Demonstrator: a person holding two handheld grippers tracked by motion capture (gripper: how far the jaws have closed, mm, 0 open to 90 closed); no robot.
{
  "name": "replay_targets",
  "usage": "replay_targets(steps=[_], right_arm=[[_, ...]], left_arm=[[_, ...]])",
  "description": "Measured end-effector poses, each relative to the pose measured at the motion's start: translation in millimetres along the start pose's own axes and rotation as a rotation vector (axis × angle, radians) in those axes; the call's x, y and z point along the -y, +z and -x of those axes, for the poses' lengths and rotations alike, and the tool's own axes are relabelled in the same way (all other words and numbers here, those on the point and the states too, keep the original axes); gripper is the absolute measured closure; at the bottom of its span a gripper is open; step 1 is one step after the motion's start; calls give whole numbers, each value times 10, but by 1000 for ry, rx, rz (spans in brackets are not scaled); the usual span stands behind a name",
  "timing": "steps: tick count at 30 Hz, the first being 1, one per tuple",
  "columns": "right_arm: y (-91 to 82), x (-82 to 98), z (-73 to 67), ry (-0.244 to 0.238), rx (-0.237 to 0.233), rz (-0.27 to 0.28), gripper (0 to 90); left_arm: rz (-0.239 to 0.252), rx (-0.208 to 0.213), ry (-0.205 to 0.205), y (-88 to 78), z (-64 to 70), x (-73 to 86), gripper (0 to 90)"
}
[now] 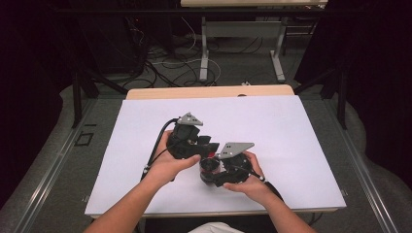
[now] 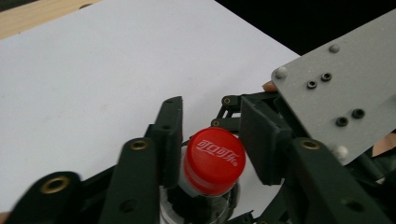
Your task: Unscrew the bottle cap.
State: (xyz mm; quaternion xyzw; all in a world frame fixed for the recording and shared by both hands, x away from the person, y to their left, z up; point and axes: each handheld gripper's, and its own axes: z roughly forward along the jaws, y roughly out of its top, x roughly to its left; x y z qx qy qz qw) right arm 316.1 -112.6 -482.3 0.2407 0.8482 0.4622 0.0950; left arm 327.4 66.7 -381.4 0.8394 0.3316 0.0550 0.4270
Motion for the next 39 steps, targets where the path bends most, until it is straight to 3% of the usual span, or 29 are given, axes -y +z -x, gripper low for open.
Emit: replay_targets(steps=[1, 4, 8, 13, 15, 18, 23, 27, 30, 32, 37, 38, 39], right_arm=[[-3, -1, -1, 0, -4, 0, 295], [-8, -2, 4, -5, -3, 1, 295], [-7, -4, 2, -5, -16, 2, 296], [-2, -7, 0, -13, -31, -13, 295], [5, -3, -10, -18, -27, 0, 295], [8, -5, -16, -20, -27, 2, 295], [11, -4, -23, -22, -31, -6, 295], [22, -1, -37, -17, -31, -8, 296], [27, 1, -34, -17, -27, -8, 296], [23, 0, -25, -16, -27, -22, 295], [32, 10, -20, -9, -5, -16, 295], [36, 12, -19, -6, -1, -14, 296], [36, 12, -19, -6, -1, -14, 296]], left_arm=[[9, 23, 13, -16, -13, 4, 559], [5, 30, 35, -50, -36, 2, 526], [-10, 105, 116, -121, -92, -4, 484], [-48, 121, 218, -113, -112, 22, 473], [-49, 120, 227, -106, -141, 25, 480], [-47, 143, 194, -91, -181, 38, 480], [-38, 160, 193, -50, -185, 44, 502], [-31, 142, 185, -8, -148, 43, 563], [-53, 135, 152, -5, -119, 30, 595], [-44, 99, 129, 11, -90, 25, 626], [-53, -5, 18, 28, -3, 10, 630], [-58, -46, -36, 31, 29, -2, 632], [-58, -46, -36, 31, 29, -2, 633]])
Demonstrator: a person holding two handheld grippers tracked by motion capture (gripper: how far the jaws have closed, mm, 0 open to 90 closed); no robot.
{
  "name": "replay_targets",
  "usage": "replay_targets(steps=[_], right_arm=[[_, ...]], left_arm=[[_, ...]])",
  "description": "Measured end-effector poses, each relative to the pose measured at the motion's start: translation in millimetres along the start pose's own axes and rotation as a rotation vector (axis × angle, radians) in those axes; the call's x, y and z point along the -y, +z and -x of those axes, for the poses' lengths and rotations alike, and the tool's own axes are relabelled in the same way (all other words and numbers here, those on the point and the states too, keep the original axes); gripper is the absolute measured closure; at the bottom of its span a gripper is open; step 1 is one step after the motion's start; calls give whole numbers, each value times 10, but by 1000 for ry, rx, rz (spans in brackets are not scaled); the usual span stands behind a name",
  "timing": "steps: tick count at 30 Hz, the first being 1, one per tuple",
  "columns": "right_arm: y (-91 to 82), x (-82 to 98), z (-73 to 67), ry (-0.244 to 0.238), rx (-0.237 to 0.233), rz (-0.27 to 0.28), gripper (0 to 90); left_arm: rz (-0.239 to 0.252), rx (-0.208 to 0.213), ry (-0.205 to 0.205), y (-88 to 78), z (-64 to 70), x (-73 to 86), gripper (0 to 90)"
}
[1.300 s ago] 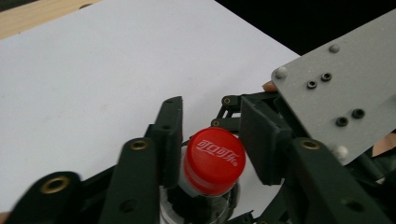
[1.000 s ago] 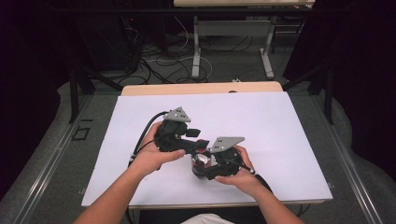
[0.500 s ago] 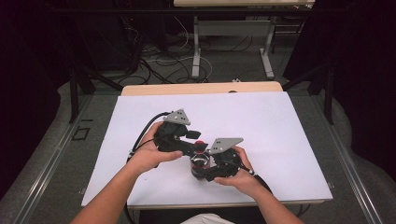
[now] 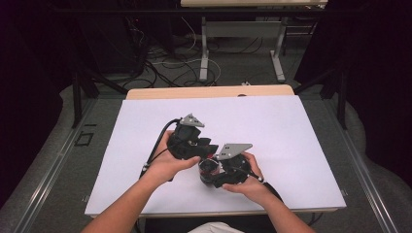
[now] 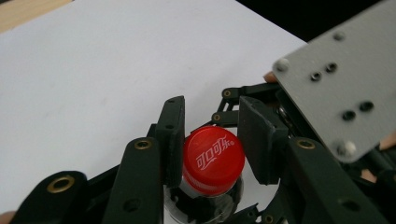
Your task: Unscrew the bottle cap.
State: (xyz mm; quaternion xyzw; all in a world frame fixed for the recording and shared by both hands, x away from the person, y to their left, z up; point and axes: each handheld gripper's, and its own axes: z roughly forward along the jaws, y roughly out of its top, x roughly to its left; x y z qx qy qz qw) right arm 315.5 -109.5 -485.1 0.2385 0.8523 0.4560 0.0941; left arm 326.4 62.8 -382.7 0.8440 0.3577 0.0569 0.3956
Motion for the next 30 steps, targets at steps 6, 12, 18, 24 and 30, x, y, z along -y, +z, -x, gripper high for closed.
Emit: replay_targets(steps=[6, 12, 18, 24, 30], right_arm=[[-5, 3, 4, 6, 12, -3, 295], [-13, 1, 9, 8, 11, 9, 295], [-12, 6, 21, 6, 3, 10, 295], [-26, 2, 31, -1, -12, 9, 296], [-37, 0, 24, -10, -23, 11, 295]], left_arm=[[0, -30, -59, 8, 35, -18, 635], [29, 12, -29, -17, -18, -13, 558], [74, 87, 9, -108, -98, 0, 470], [35, 195, 93, -139, -166, -1, 438], [26, 253, 171, -120, -248, 15, 422]])
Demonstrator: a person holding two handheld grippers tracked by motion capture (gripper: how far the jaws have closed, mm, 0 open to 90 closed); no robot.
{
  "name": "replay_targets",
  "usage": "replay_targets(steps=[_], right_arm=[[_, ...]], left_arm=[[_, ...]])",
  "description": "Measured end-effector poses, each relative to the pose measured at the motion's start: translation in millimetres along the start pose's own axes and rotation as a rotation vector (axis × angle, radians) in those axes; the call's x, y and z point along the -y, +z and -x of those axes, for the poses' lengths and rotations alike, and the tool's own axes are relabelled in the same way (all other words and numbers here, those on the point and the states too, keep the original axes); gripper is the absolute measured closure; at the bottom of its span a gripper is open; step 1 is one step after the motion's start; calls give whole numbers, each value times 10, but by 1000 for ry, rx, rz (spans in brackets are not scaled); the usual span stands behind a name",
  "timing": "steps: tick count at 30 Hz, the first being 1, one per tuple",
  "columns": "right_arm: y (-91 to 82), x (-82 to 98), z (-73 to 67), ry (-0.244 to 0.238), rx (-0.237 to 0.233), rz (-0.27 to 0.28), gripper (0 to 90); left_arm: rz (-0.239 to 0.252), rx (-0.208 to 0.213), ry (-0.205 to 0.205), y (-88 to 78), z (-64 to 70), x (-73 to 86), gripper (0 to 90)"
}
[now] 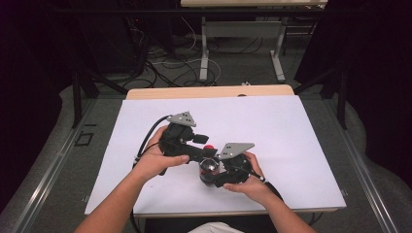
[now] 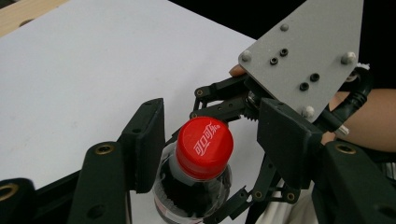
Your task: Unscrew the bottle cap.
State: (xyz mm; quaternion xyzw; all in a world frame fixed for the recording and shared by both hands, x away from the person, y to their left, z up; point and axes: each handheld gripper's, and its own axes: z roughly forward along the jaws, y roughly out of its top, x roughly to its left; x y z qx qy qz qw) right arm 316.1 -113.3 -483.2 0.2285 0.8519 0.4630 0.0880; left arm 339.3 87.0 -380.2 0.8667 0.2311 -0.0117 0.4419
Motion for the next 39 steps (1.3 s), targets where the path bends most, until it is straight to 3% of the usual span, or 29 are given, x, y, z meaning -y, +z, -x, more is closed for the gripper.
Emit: replay_targets(steps=[1, 4, 7, 14, 20, 24, 30, 35, 36, 37, 39], right_arm=[[0, 0, 0, 0, 0, 0, 295], [3, 2, -7, 1, 4, 9, 295], [6, 0, -13, -6, 2, 13, 295], [10, -8, -39, -8, -2, 13, 295], [11, -5, -35, -8, 4, 8, 295], [12, -2, -27, -5, -1, 1, 295], [15, -1, -15, 9, 21, 12, 296], [0, -6, -7, 21, 33, 5, 296], [7, -7, 10, 4, 35, 16, 296], [-2, -7, 0, 21, 36, 2, 296], [6, -4, -4, 28, 53, 7, 296]], left_arm=[[15, 0, 10, 12, -17, 8, 422], [-11, 22, 26, 8, -52, 19, 429], [-19, 12, 43, 25, -70, 31, 457], [0, 25, 30, 60, -98, 49, 505], [-16, 38, 29, 70, -73, 35, 589], [-24, 19, 27, 76, -50, 28, 612], [-4, -66, -25, 110, 42, 14, 617], [-2, -145, -121, 132, 126, -19, 617], [3, -165, -133, 140, 142, -22, 617], [7, -190, -151, 151, 167, -26, 617], [6, -232, -156, 171, 204, -34, 618]])
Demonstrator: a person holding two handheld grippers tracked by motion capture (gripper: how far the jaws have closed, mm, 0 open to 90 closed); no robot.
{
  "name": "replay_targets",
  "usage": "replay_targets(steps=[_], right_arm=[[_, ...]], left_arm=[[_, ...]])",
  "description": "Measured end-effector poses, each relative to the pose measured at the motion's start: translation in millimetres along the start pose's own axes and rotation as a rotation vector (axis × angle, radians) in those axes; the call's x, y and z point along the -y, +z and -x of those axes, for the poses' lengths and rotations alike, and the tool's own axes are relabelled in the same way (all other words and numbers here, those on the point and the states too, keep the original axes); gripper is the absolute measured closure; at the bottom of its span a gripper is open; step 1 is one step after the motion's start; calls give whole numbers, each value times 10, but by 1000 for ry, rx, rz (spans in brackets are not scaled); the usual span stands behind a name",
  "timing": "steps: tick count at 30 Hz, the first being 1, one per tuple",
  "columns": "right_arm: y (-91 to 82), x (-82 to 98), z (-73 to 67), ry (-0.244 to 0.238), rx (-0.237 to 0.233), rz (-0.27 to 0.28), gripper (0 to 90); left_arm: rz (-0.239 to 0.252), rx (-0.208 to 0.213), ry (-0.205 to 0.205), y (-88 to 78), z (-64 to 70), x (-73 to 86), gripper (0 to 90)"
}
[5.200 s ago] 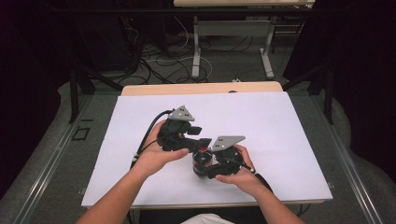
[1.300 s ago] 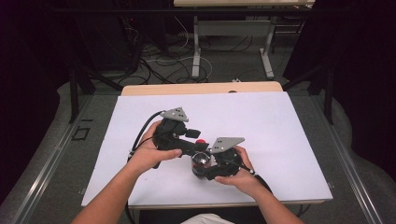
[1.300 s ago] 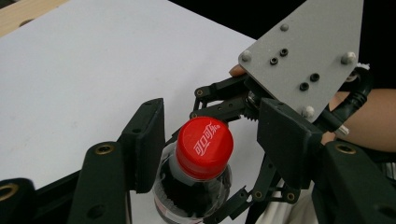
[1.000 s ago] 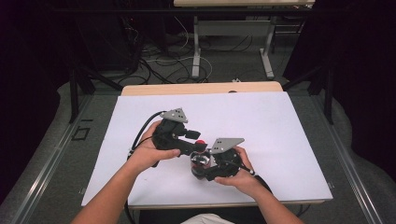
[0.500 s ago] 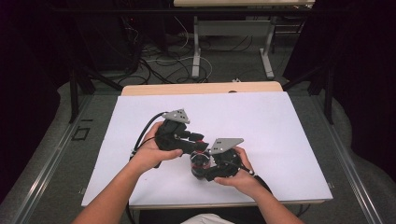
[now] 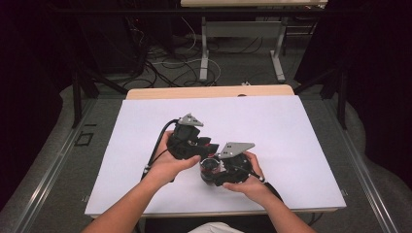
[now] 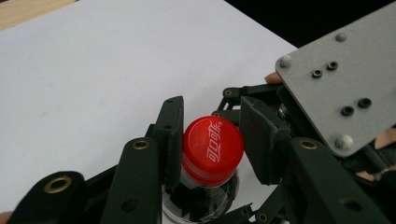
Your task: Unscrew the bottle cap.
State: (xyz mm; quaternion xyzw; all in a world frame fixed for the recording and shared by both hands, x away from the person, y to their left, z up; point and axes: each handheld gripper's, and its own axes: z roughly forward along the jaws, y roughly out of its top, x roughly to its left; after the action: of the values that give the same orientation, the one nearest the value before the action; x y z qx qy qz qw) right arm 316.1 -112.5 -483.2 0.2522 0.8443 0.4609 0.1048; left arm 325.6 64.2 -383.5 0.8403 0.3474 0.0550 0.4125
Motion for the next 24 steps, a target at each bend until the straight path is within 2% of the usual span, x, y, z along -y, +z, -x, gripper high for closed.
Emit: replay_targets(steps=[3, 5, 6, 8, 11, 13, 14, 15, 16, 19, 21, 24], right_arm=[[3, 7, -1, 8, 0, -6, 296], [8, 8, 5, 3, 4, -2, 296], [14, 12, 7, -3, 12, -3, 296], [10, 10, 9, -5, 11, -14, 296], [2, 9, 21, 0, 17, 7, 296], [-9, 5, 14, 9, 14, -1, 296], [-13, 1, 22, -9, 8, 9, 295], [-13, 1, 22, -9, 8, 9, 295], [-15, -1, 14, 3, 4, 11, 296], [-6, 1, 18, -8, -8, 5, 295], [-7, 4, 15, 0, -21, 2, 295], [-11, 1, 20, -1, -34, 1, 296]], left_arm=[[11, -38, -42, 22, 50, 7, 619], [8, -55, -89, 26, 60, 8, 618], [3, -56, -82, 27, 53, 4, 618], [3, -60, -97, 33, 57, 3, 618], [16, -32, -67, 29, 15, 9, 571], [31, 1, -65, 31, -14, 13, 538], [37, 15, -71, 30, -29, 15, 496], [47, 25, -72, 26, -37, 17, 496], [42, 29, -58, 3, -51, 18, 485], [66, 69, -31, -42, -73, 23, 464], [54, 74, 1, -73, -85, 21, 459], [48, 115, 49, -111, -111, 22, 464]])
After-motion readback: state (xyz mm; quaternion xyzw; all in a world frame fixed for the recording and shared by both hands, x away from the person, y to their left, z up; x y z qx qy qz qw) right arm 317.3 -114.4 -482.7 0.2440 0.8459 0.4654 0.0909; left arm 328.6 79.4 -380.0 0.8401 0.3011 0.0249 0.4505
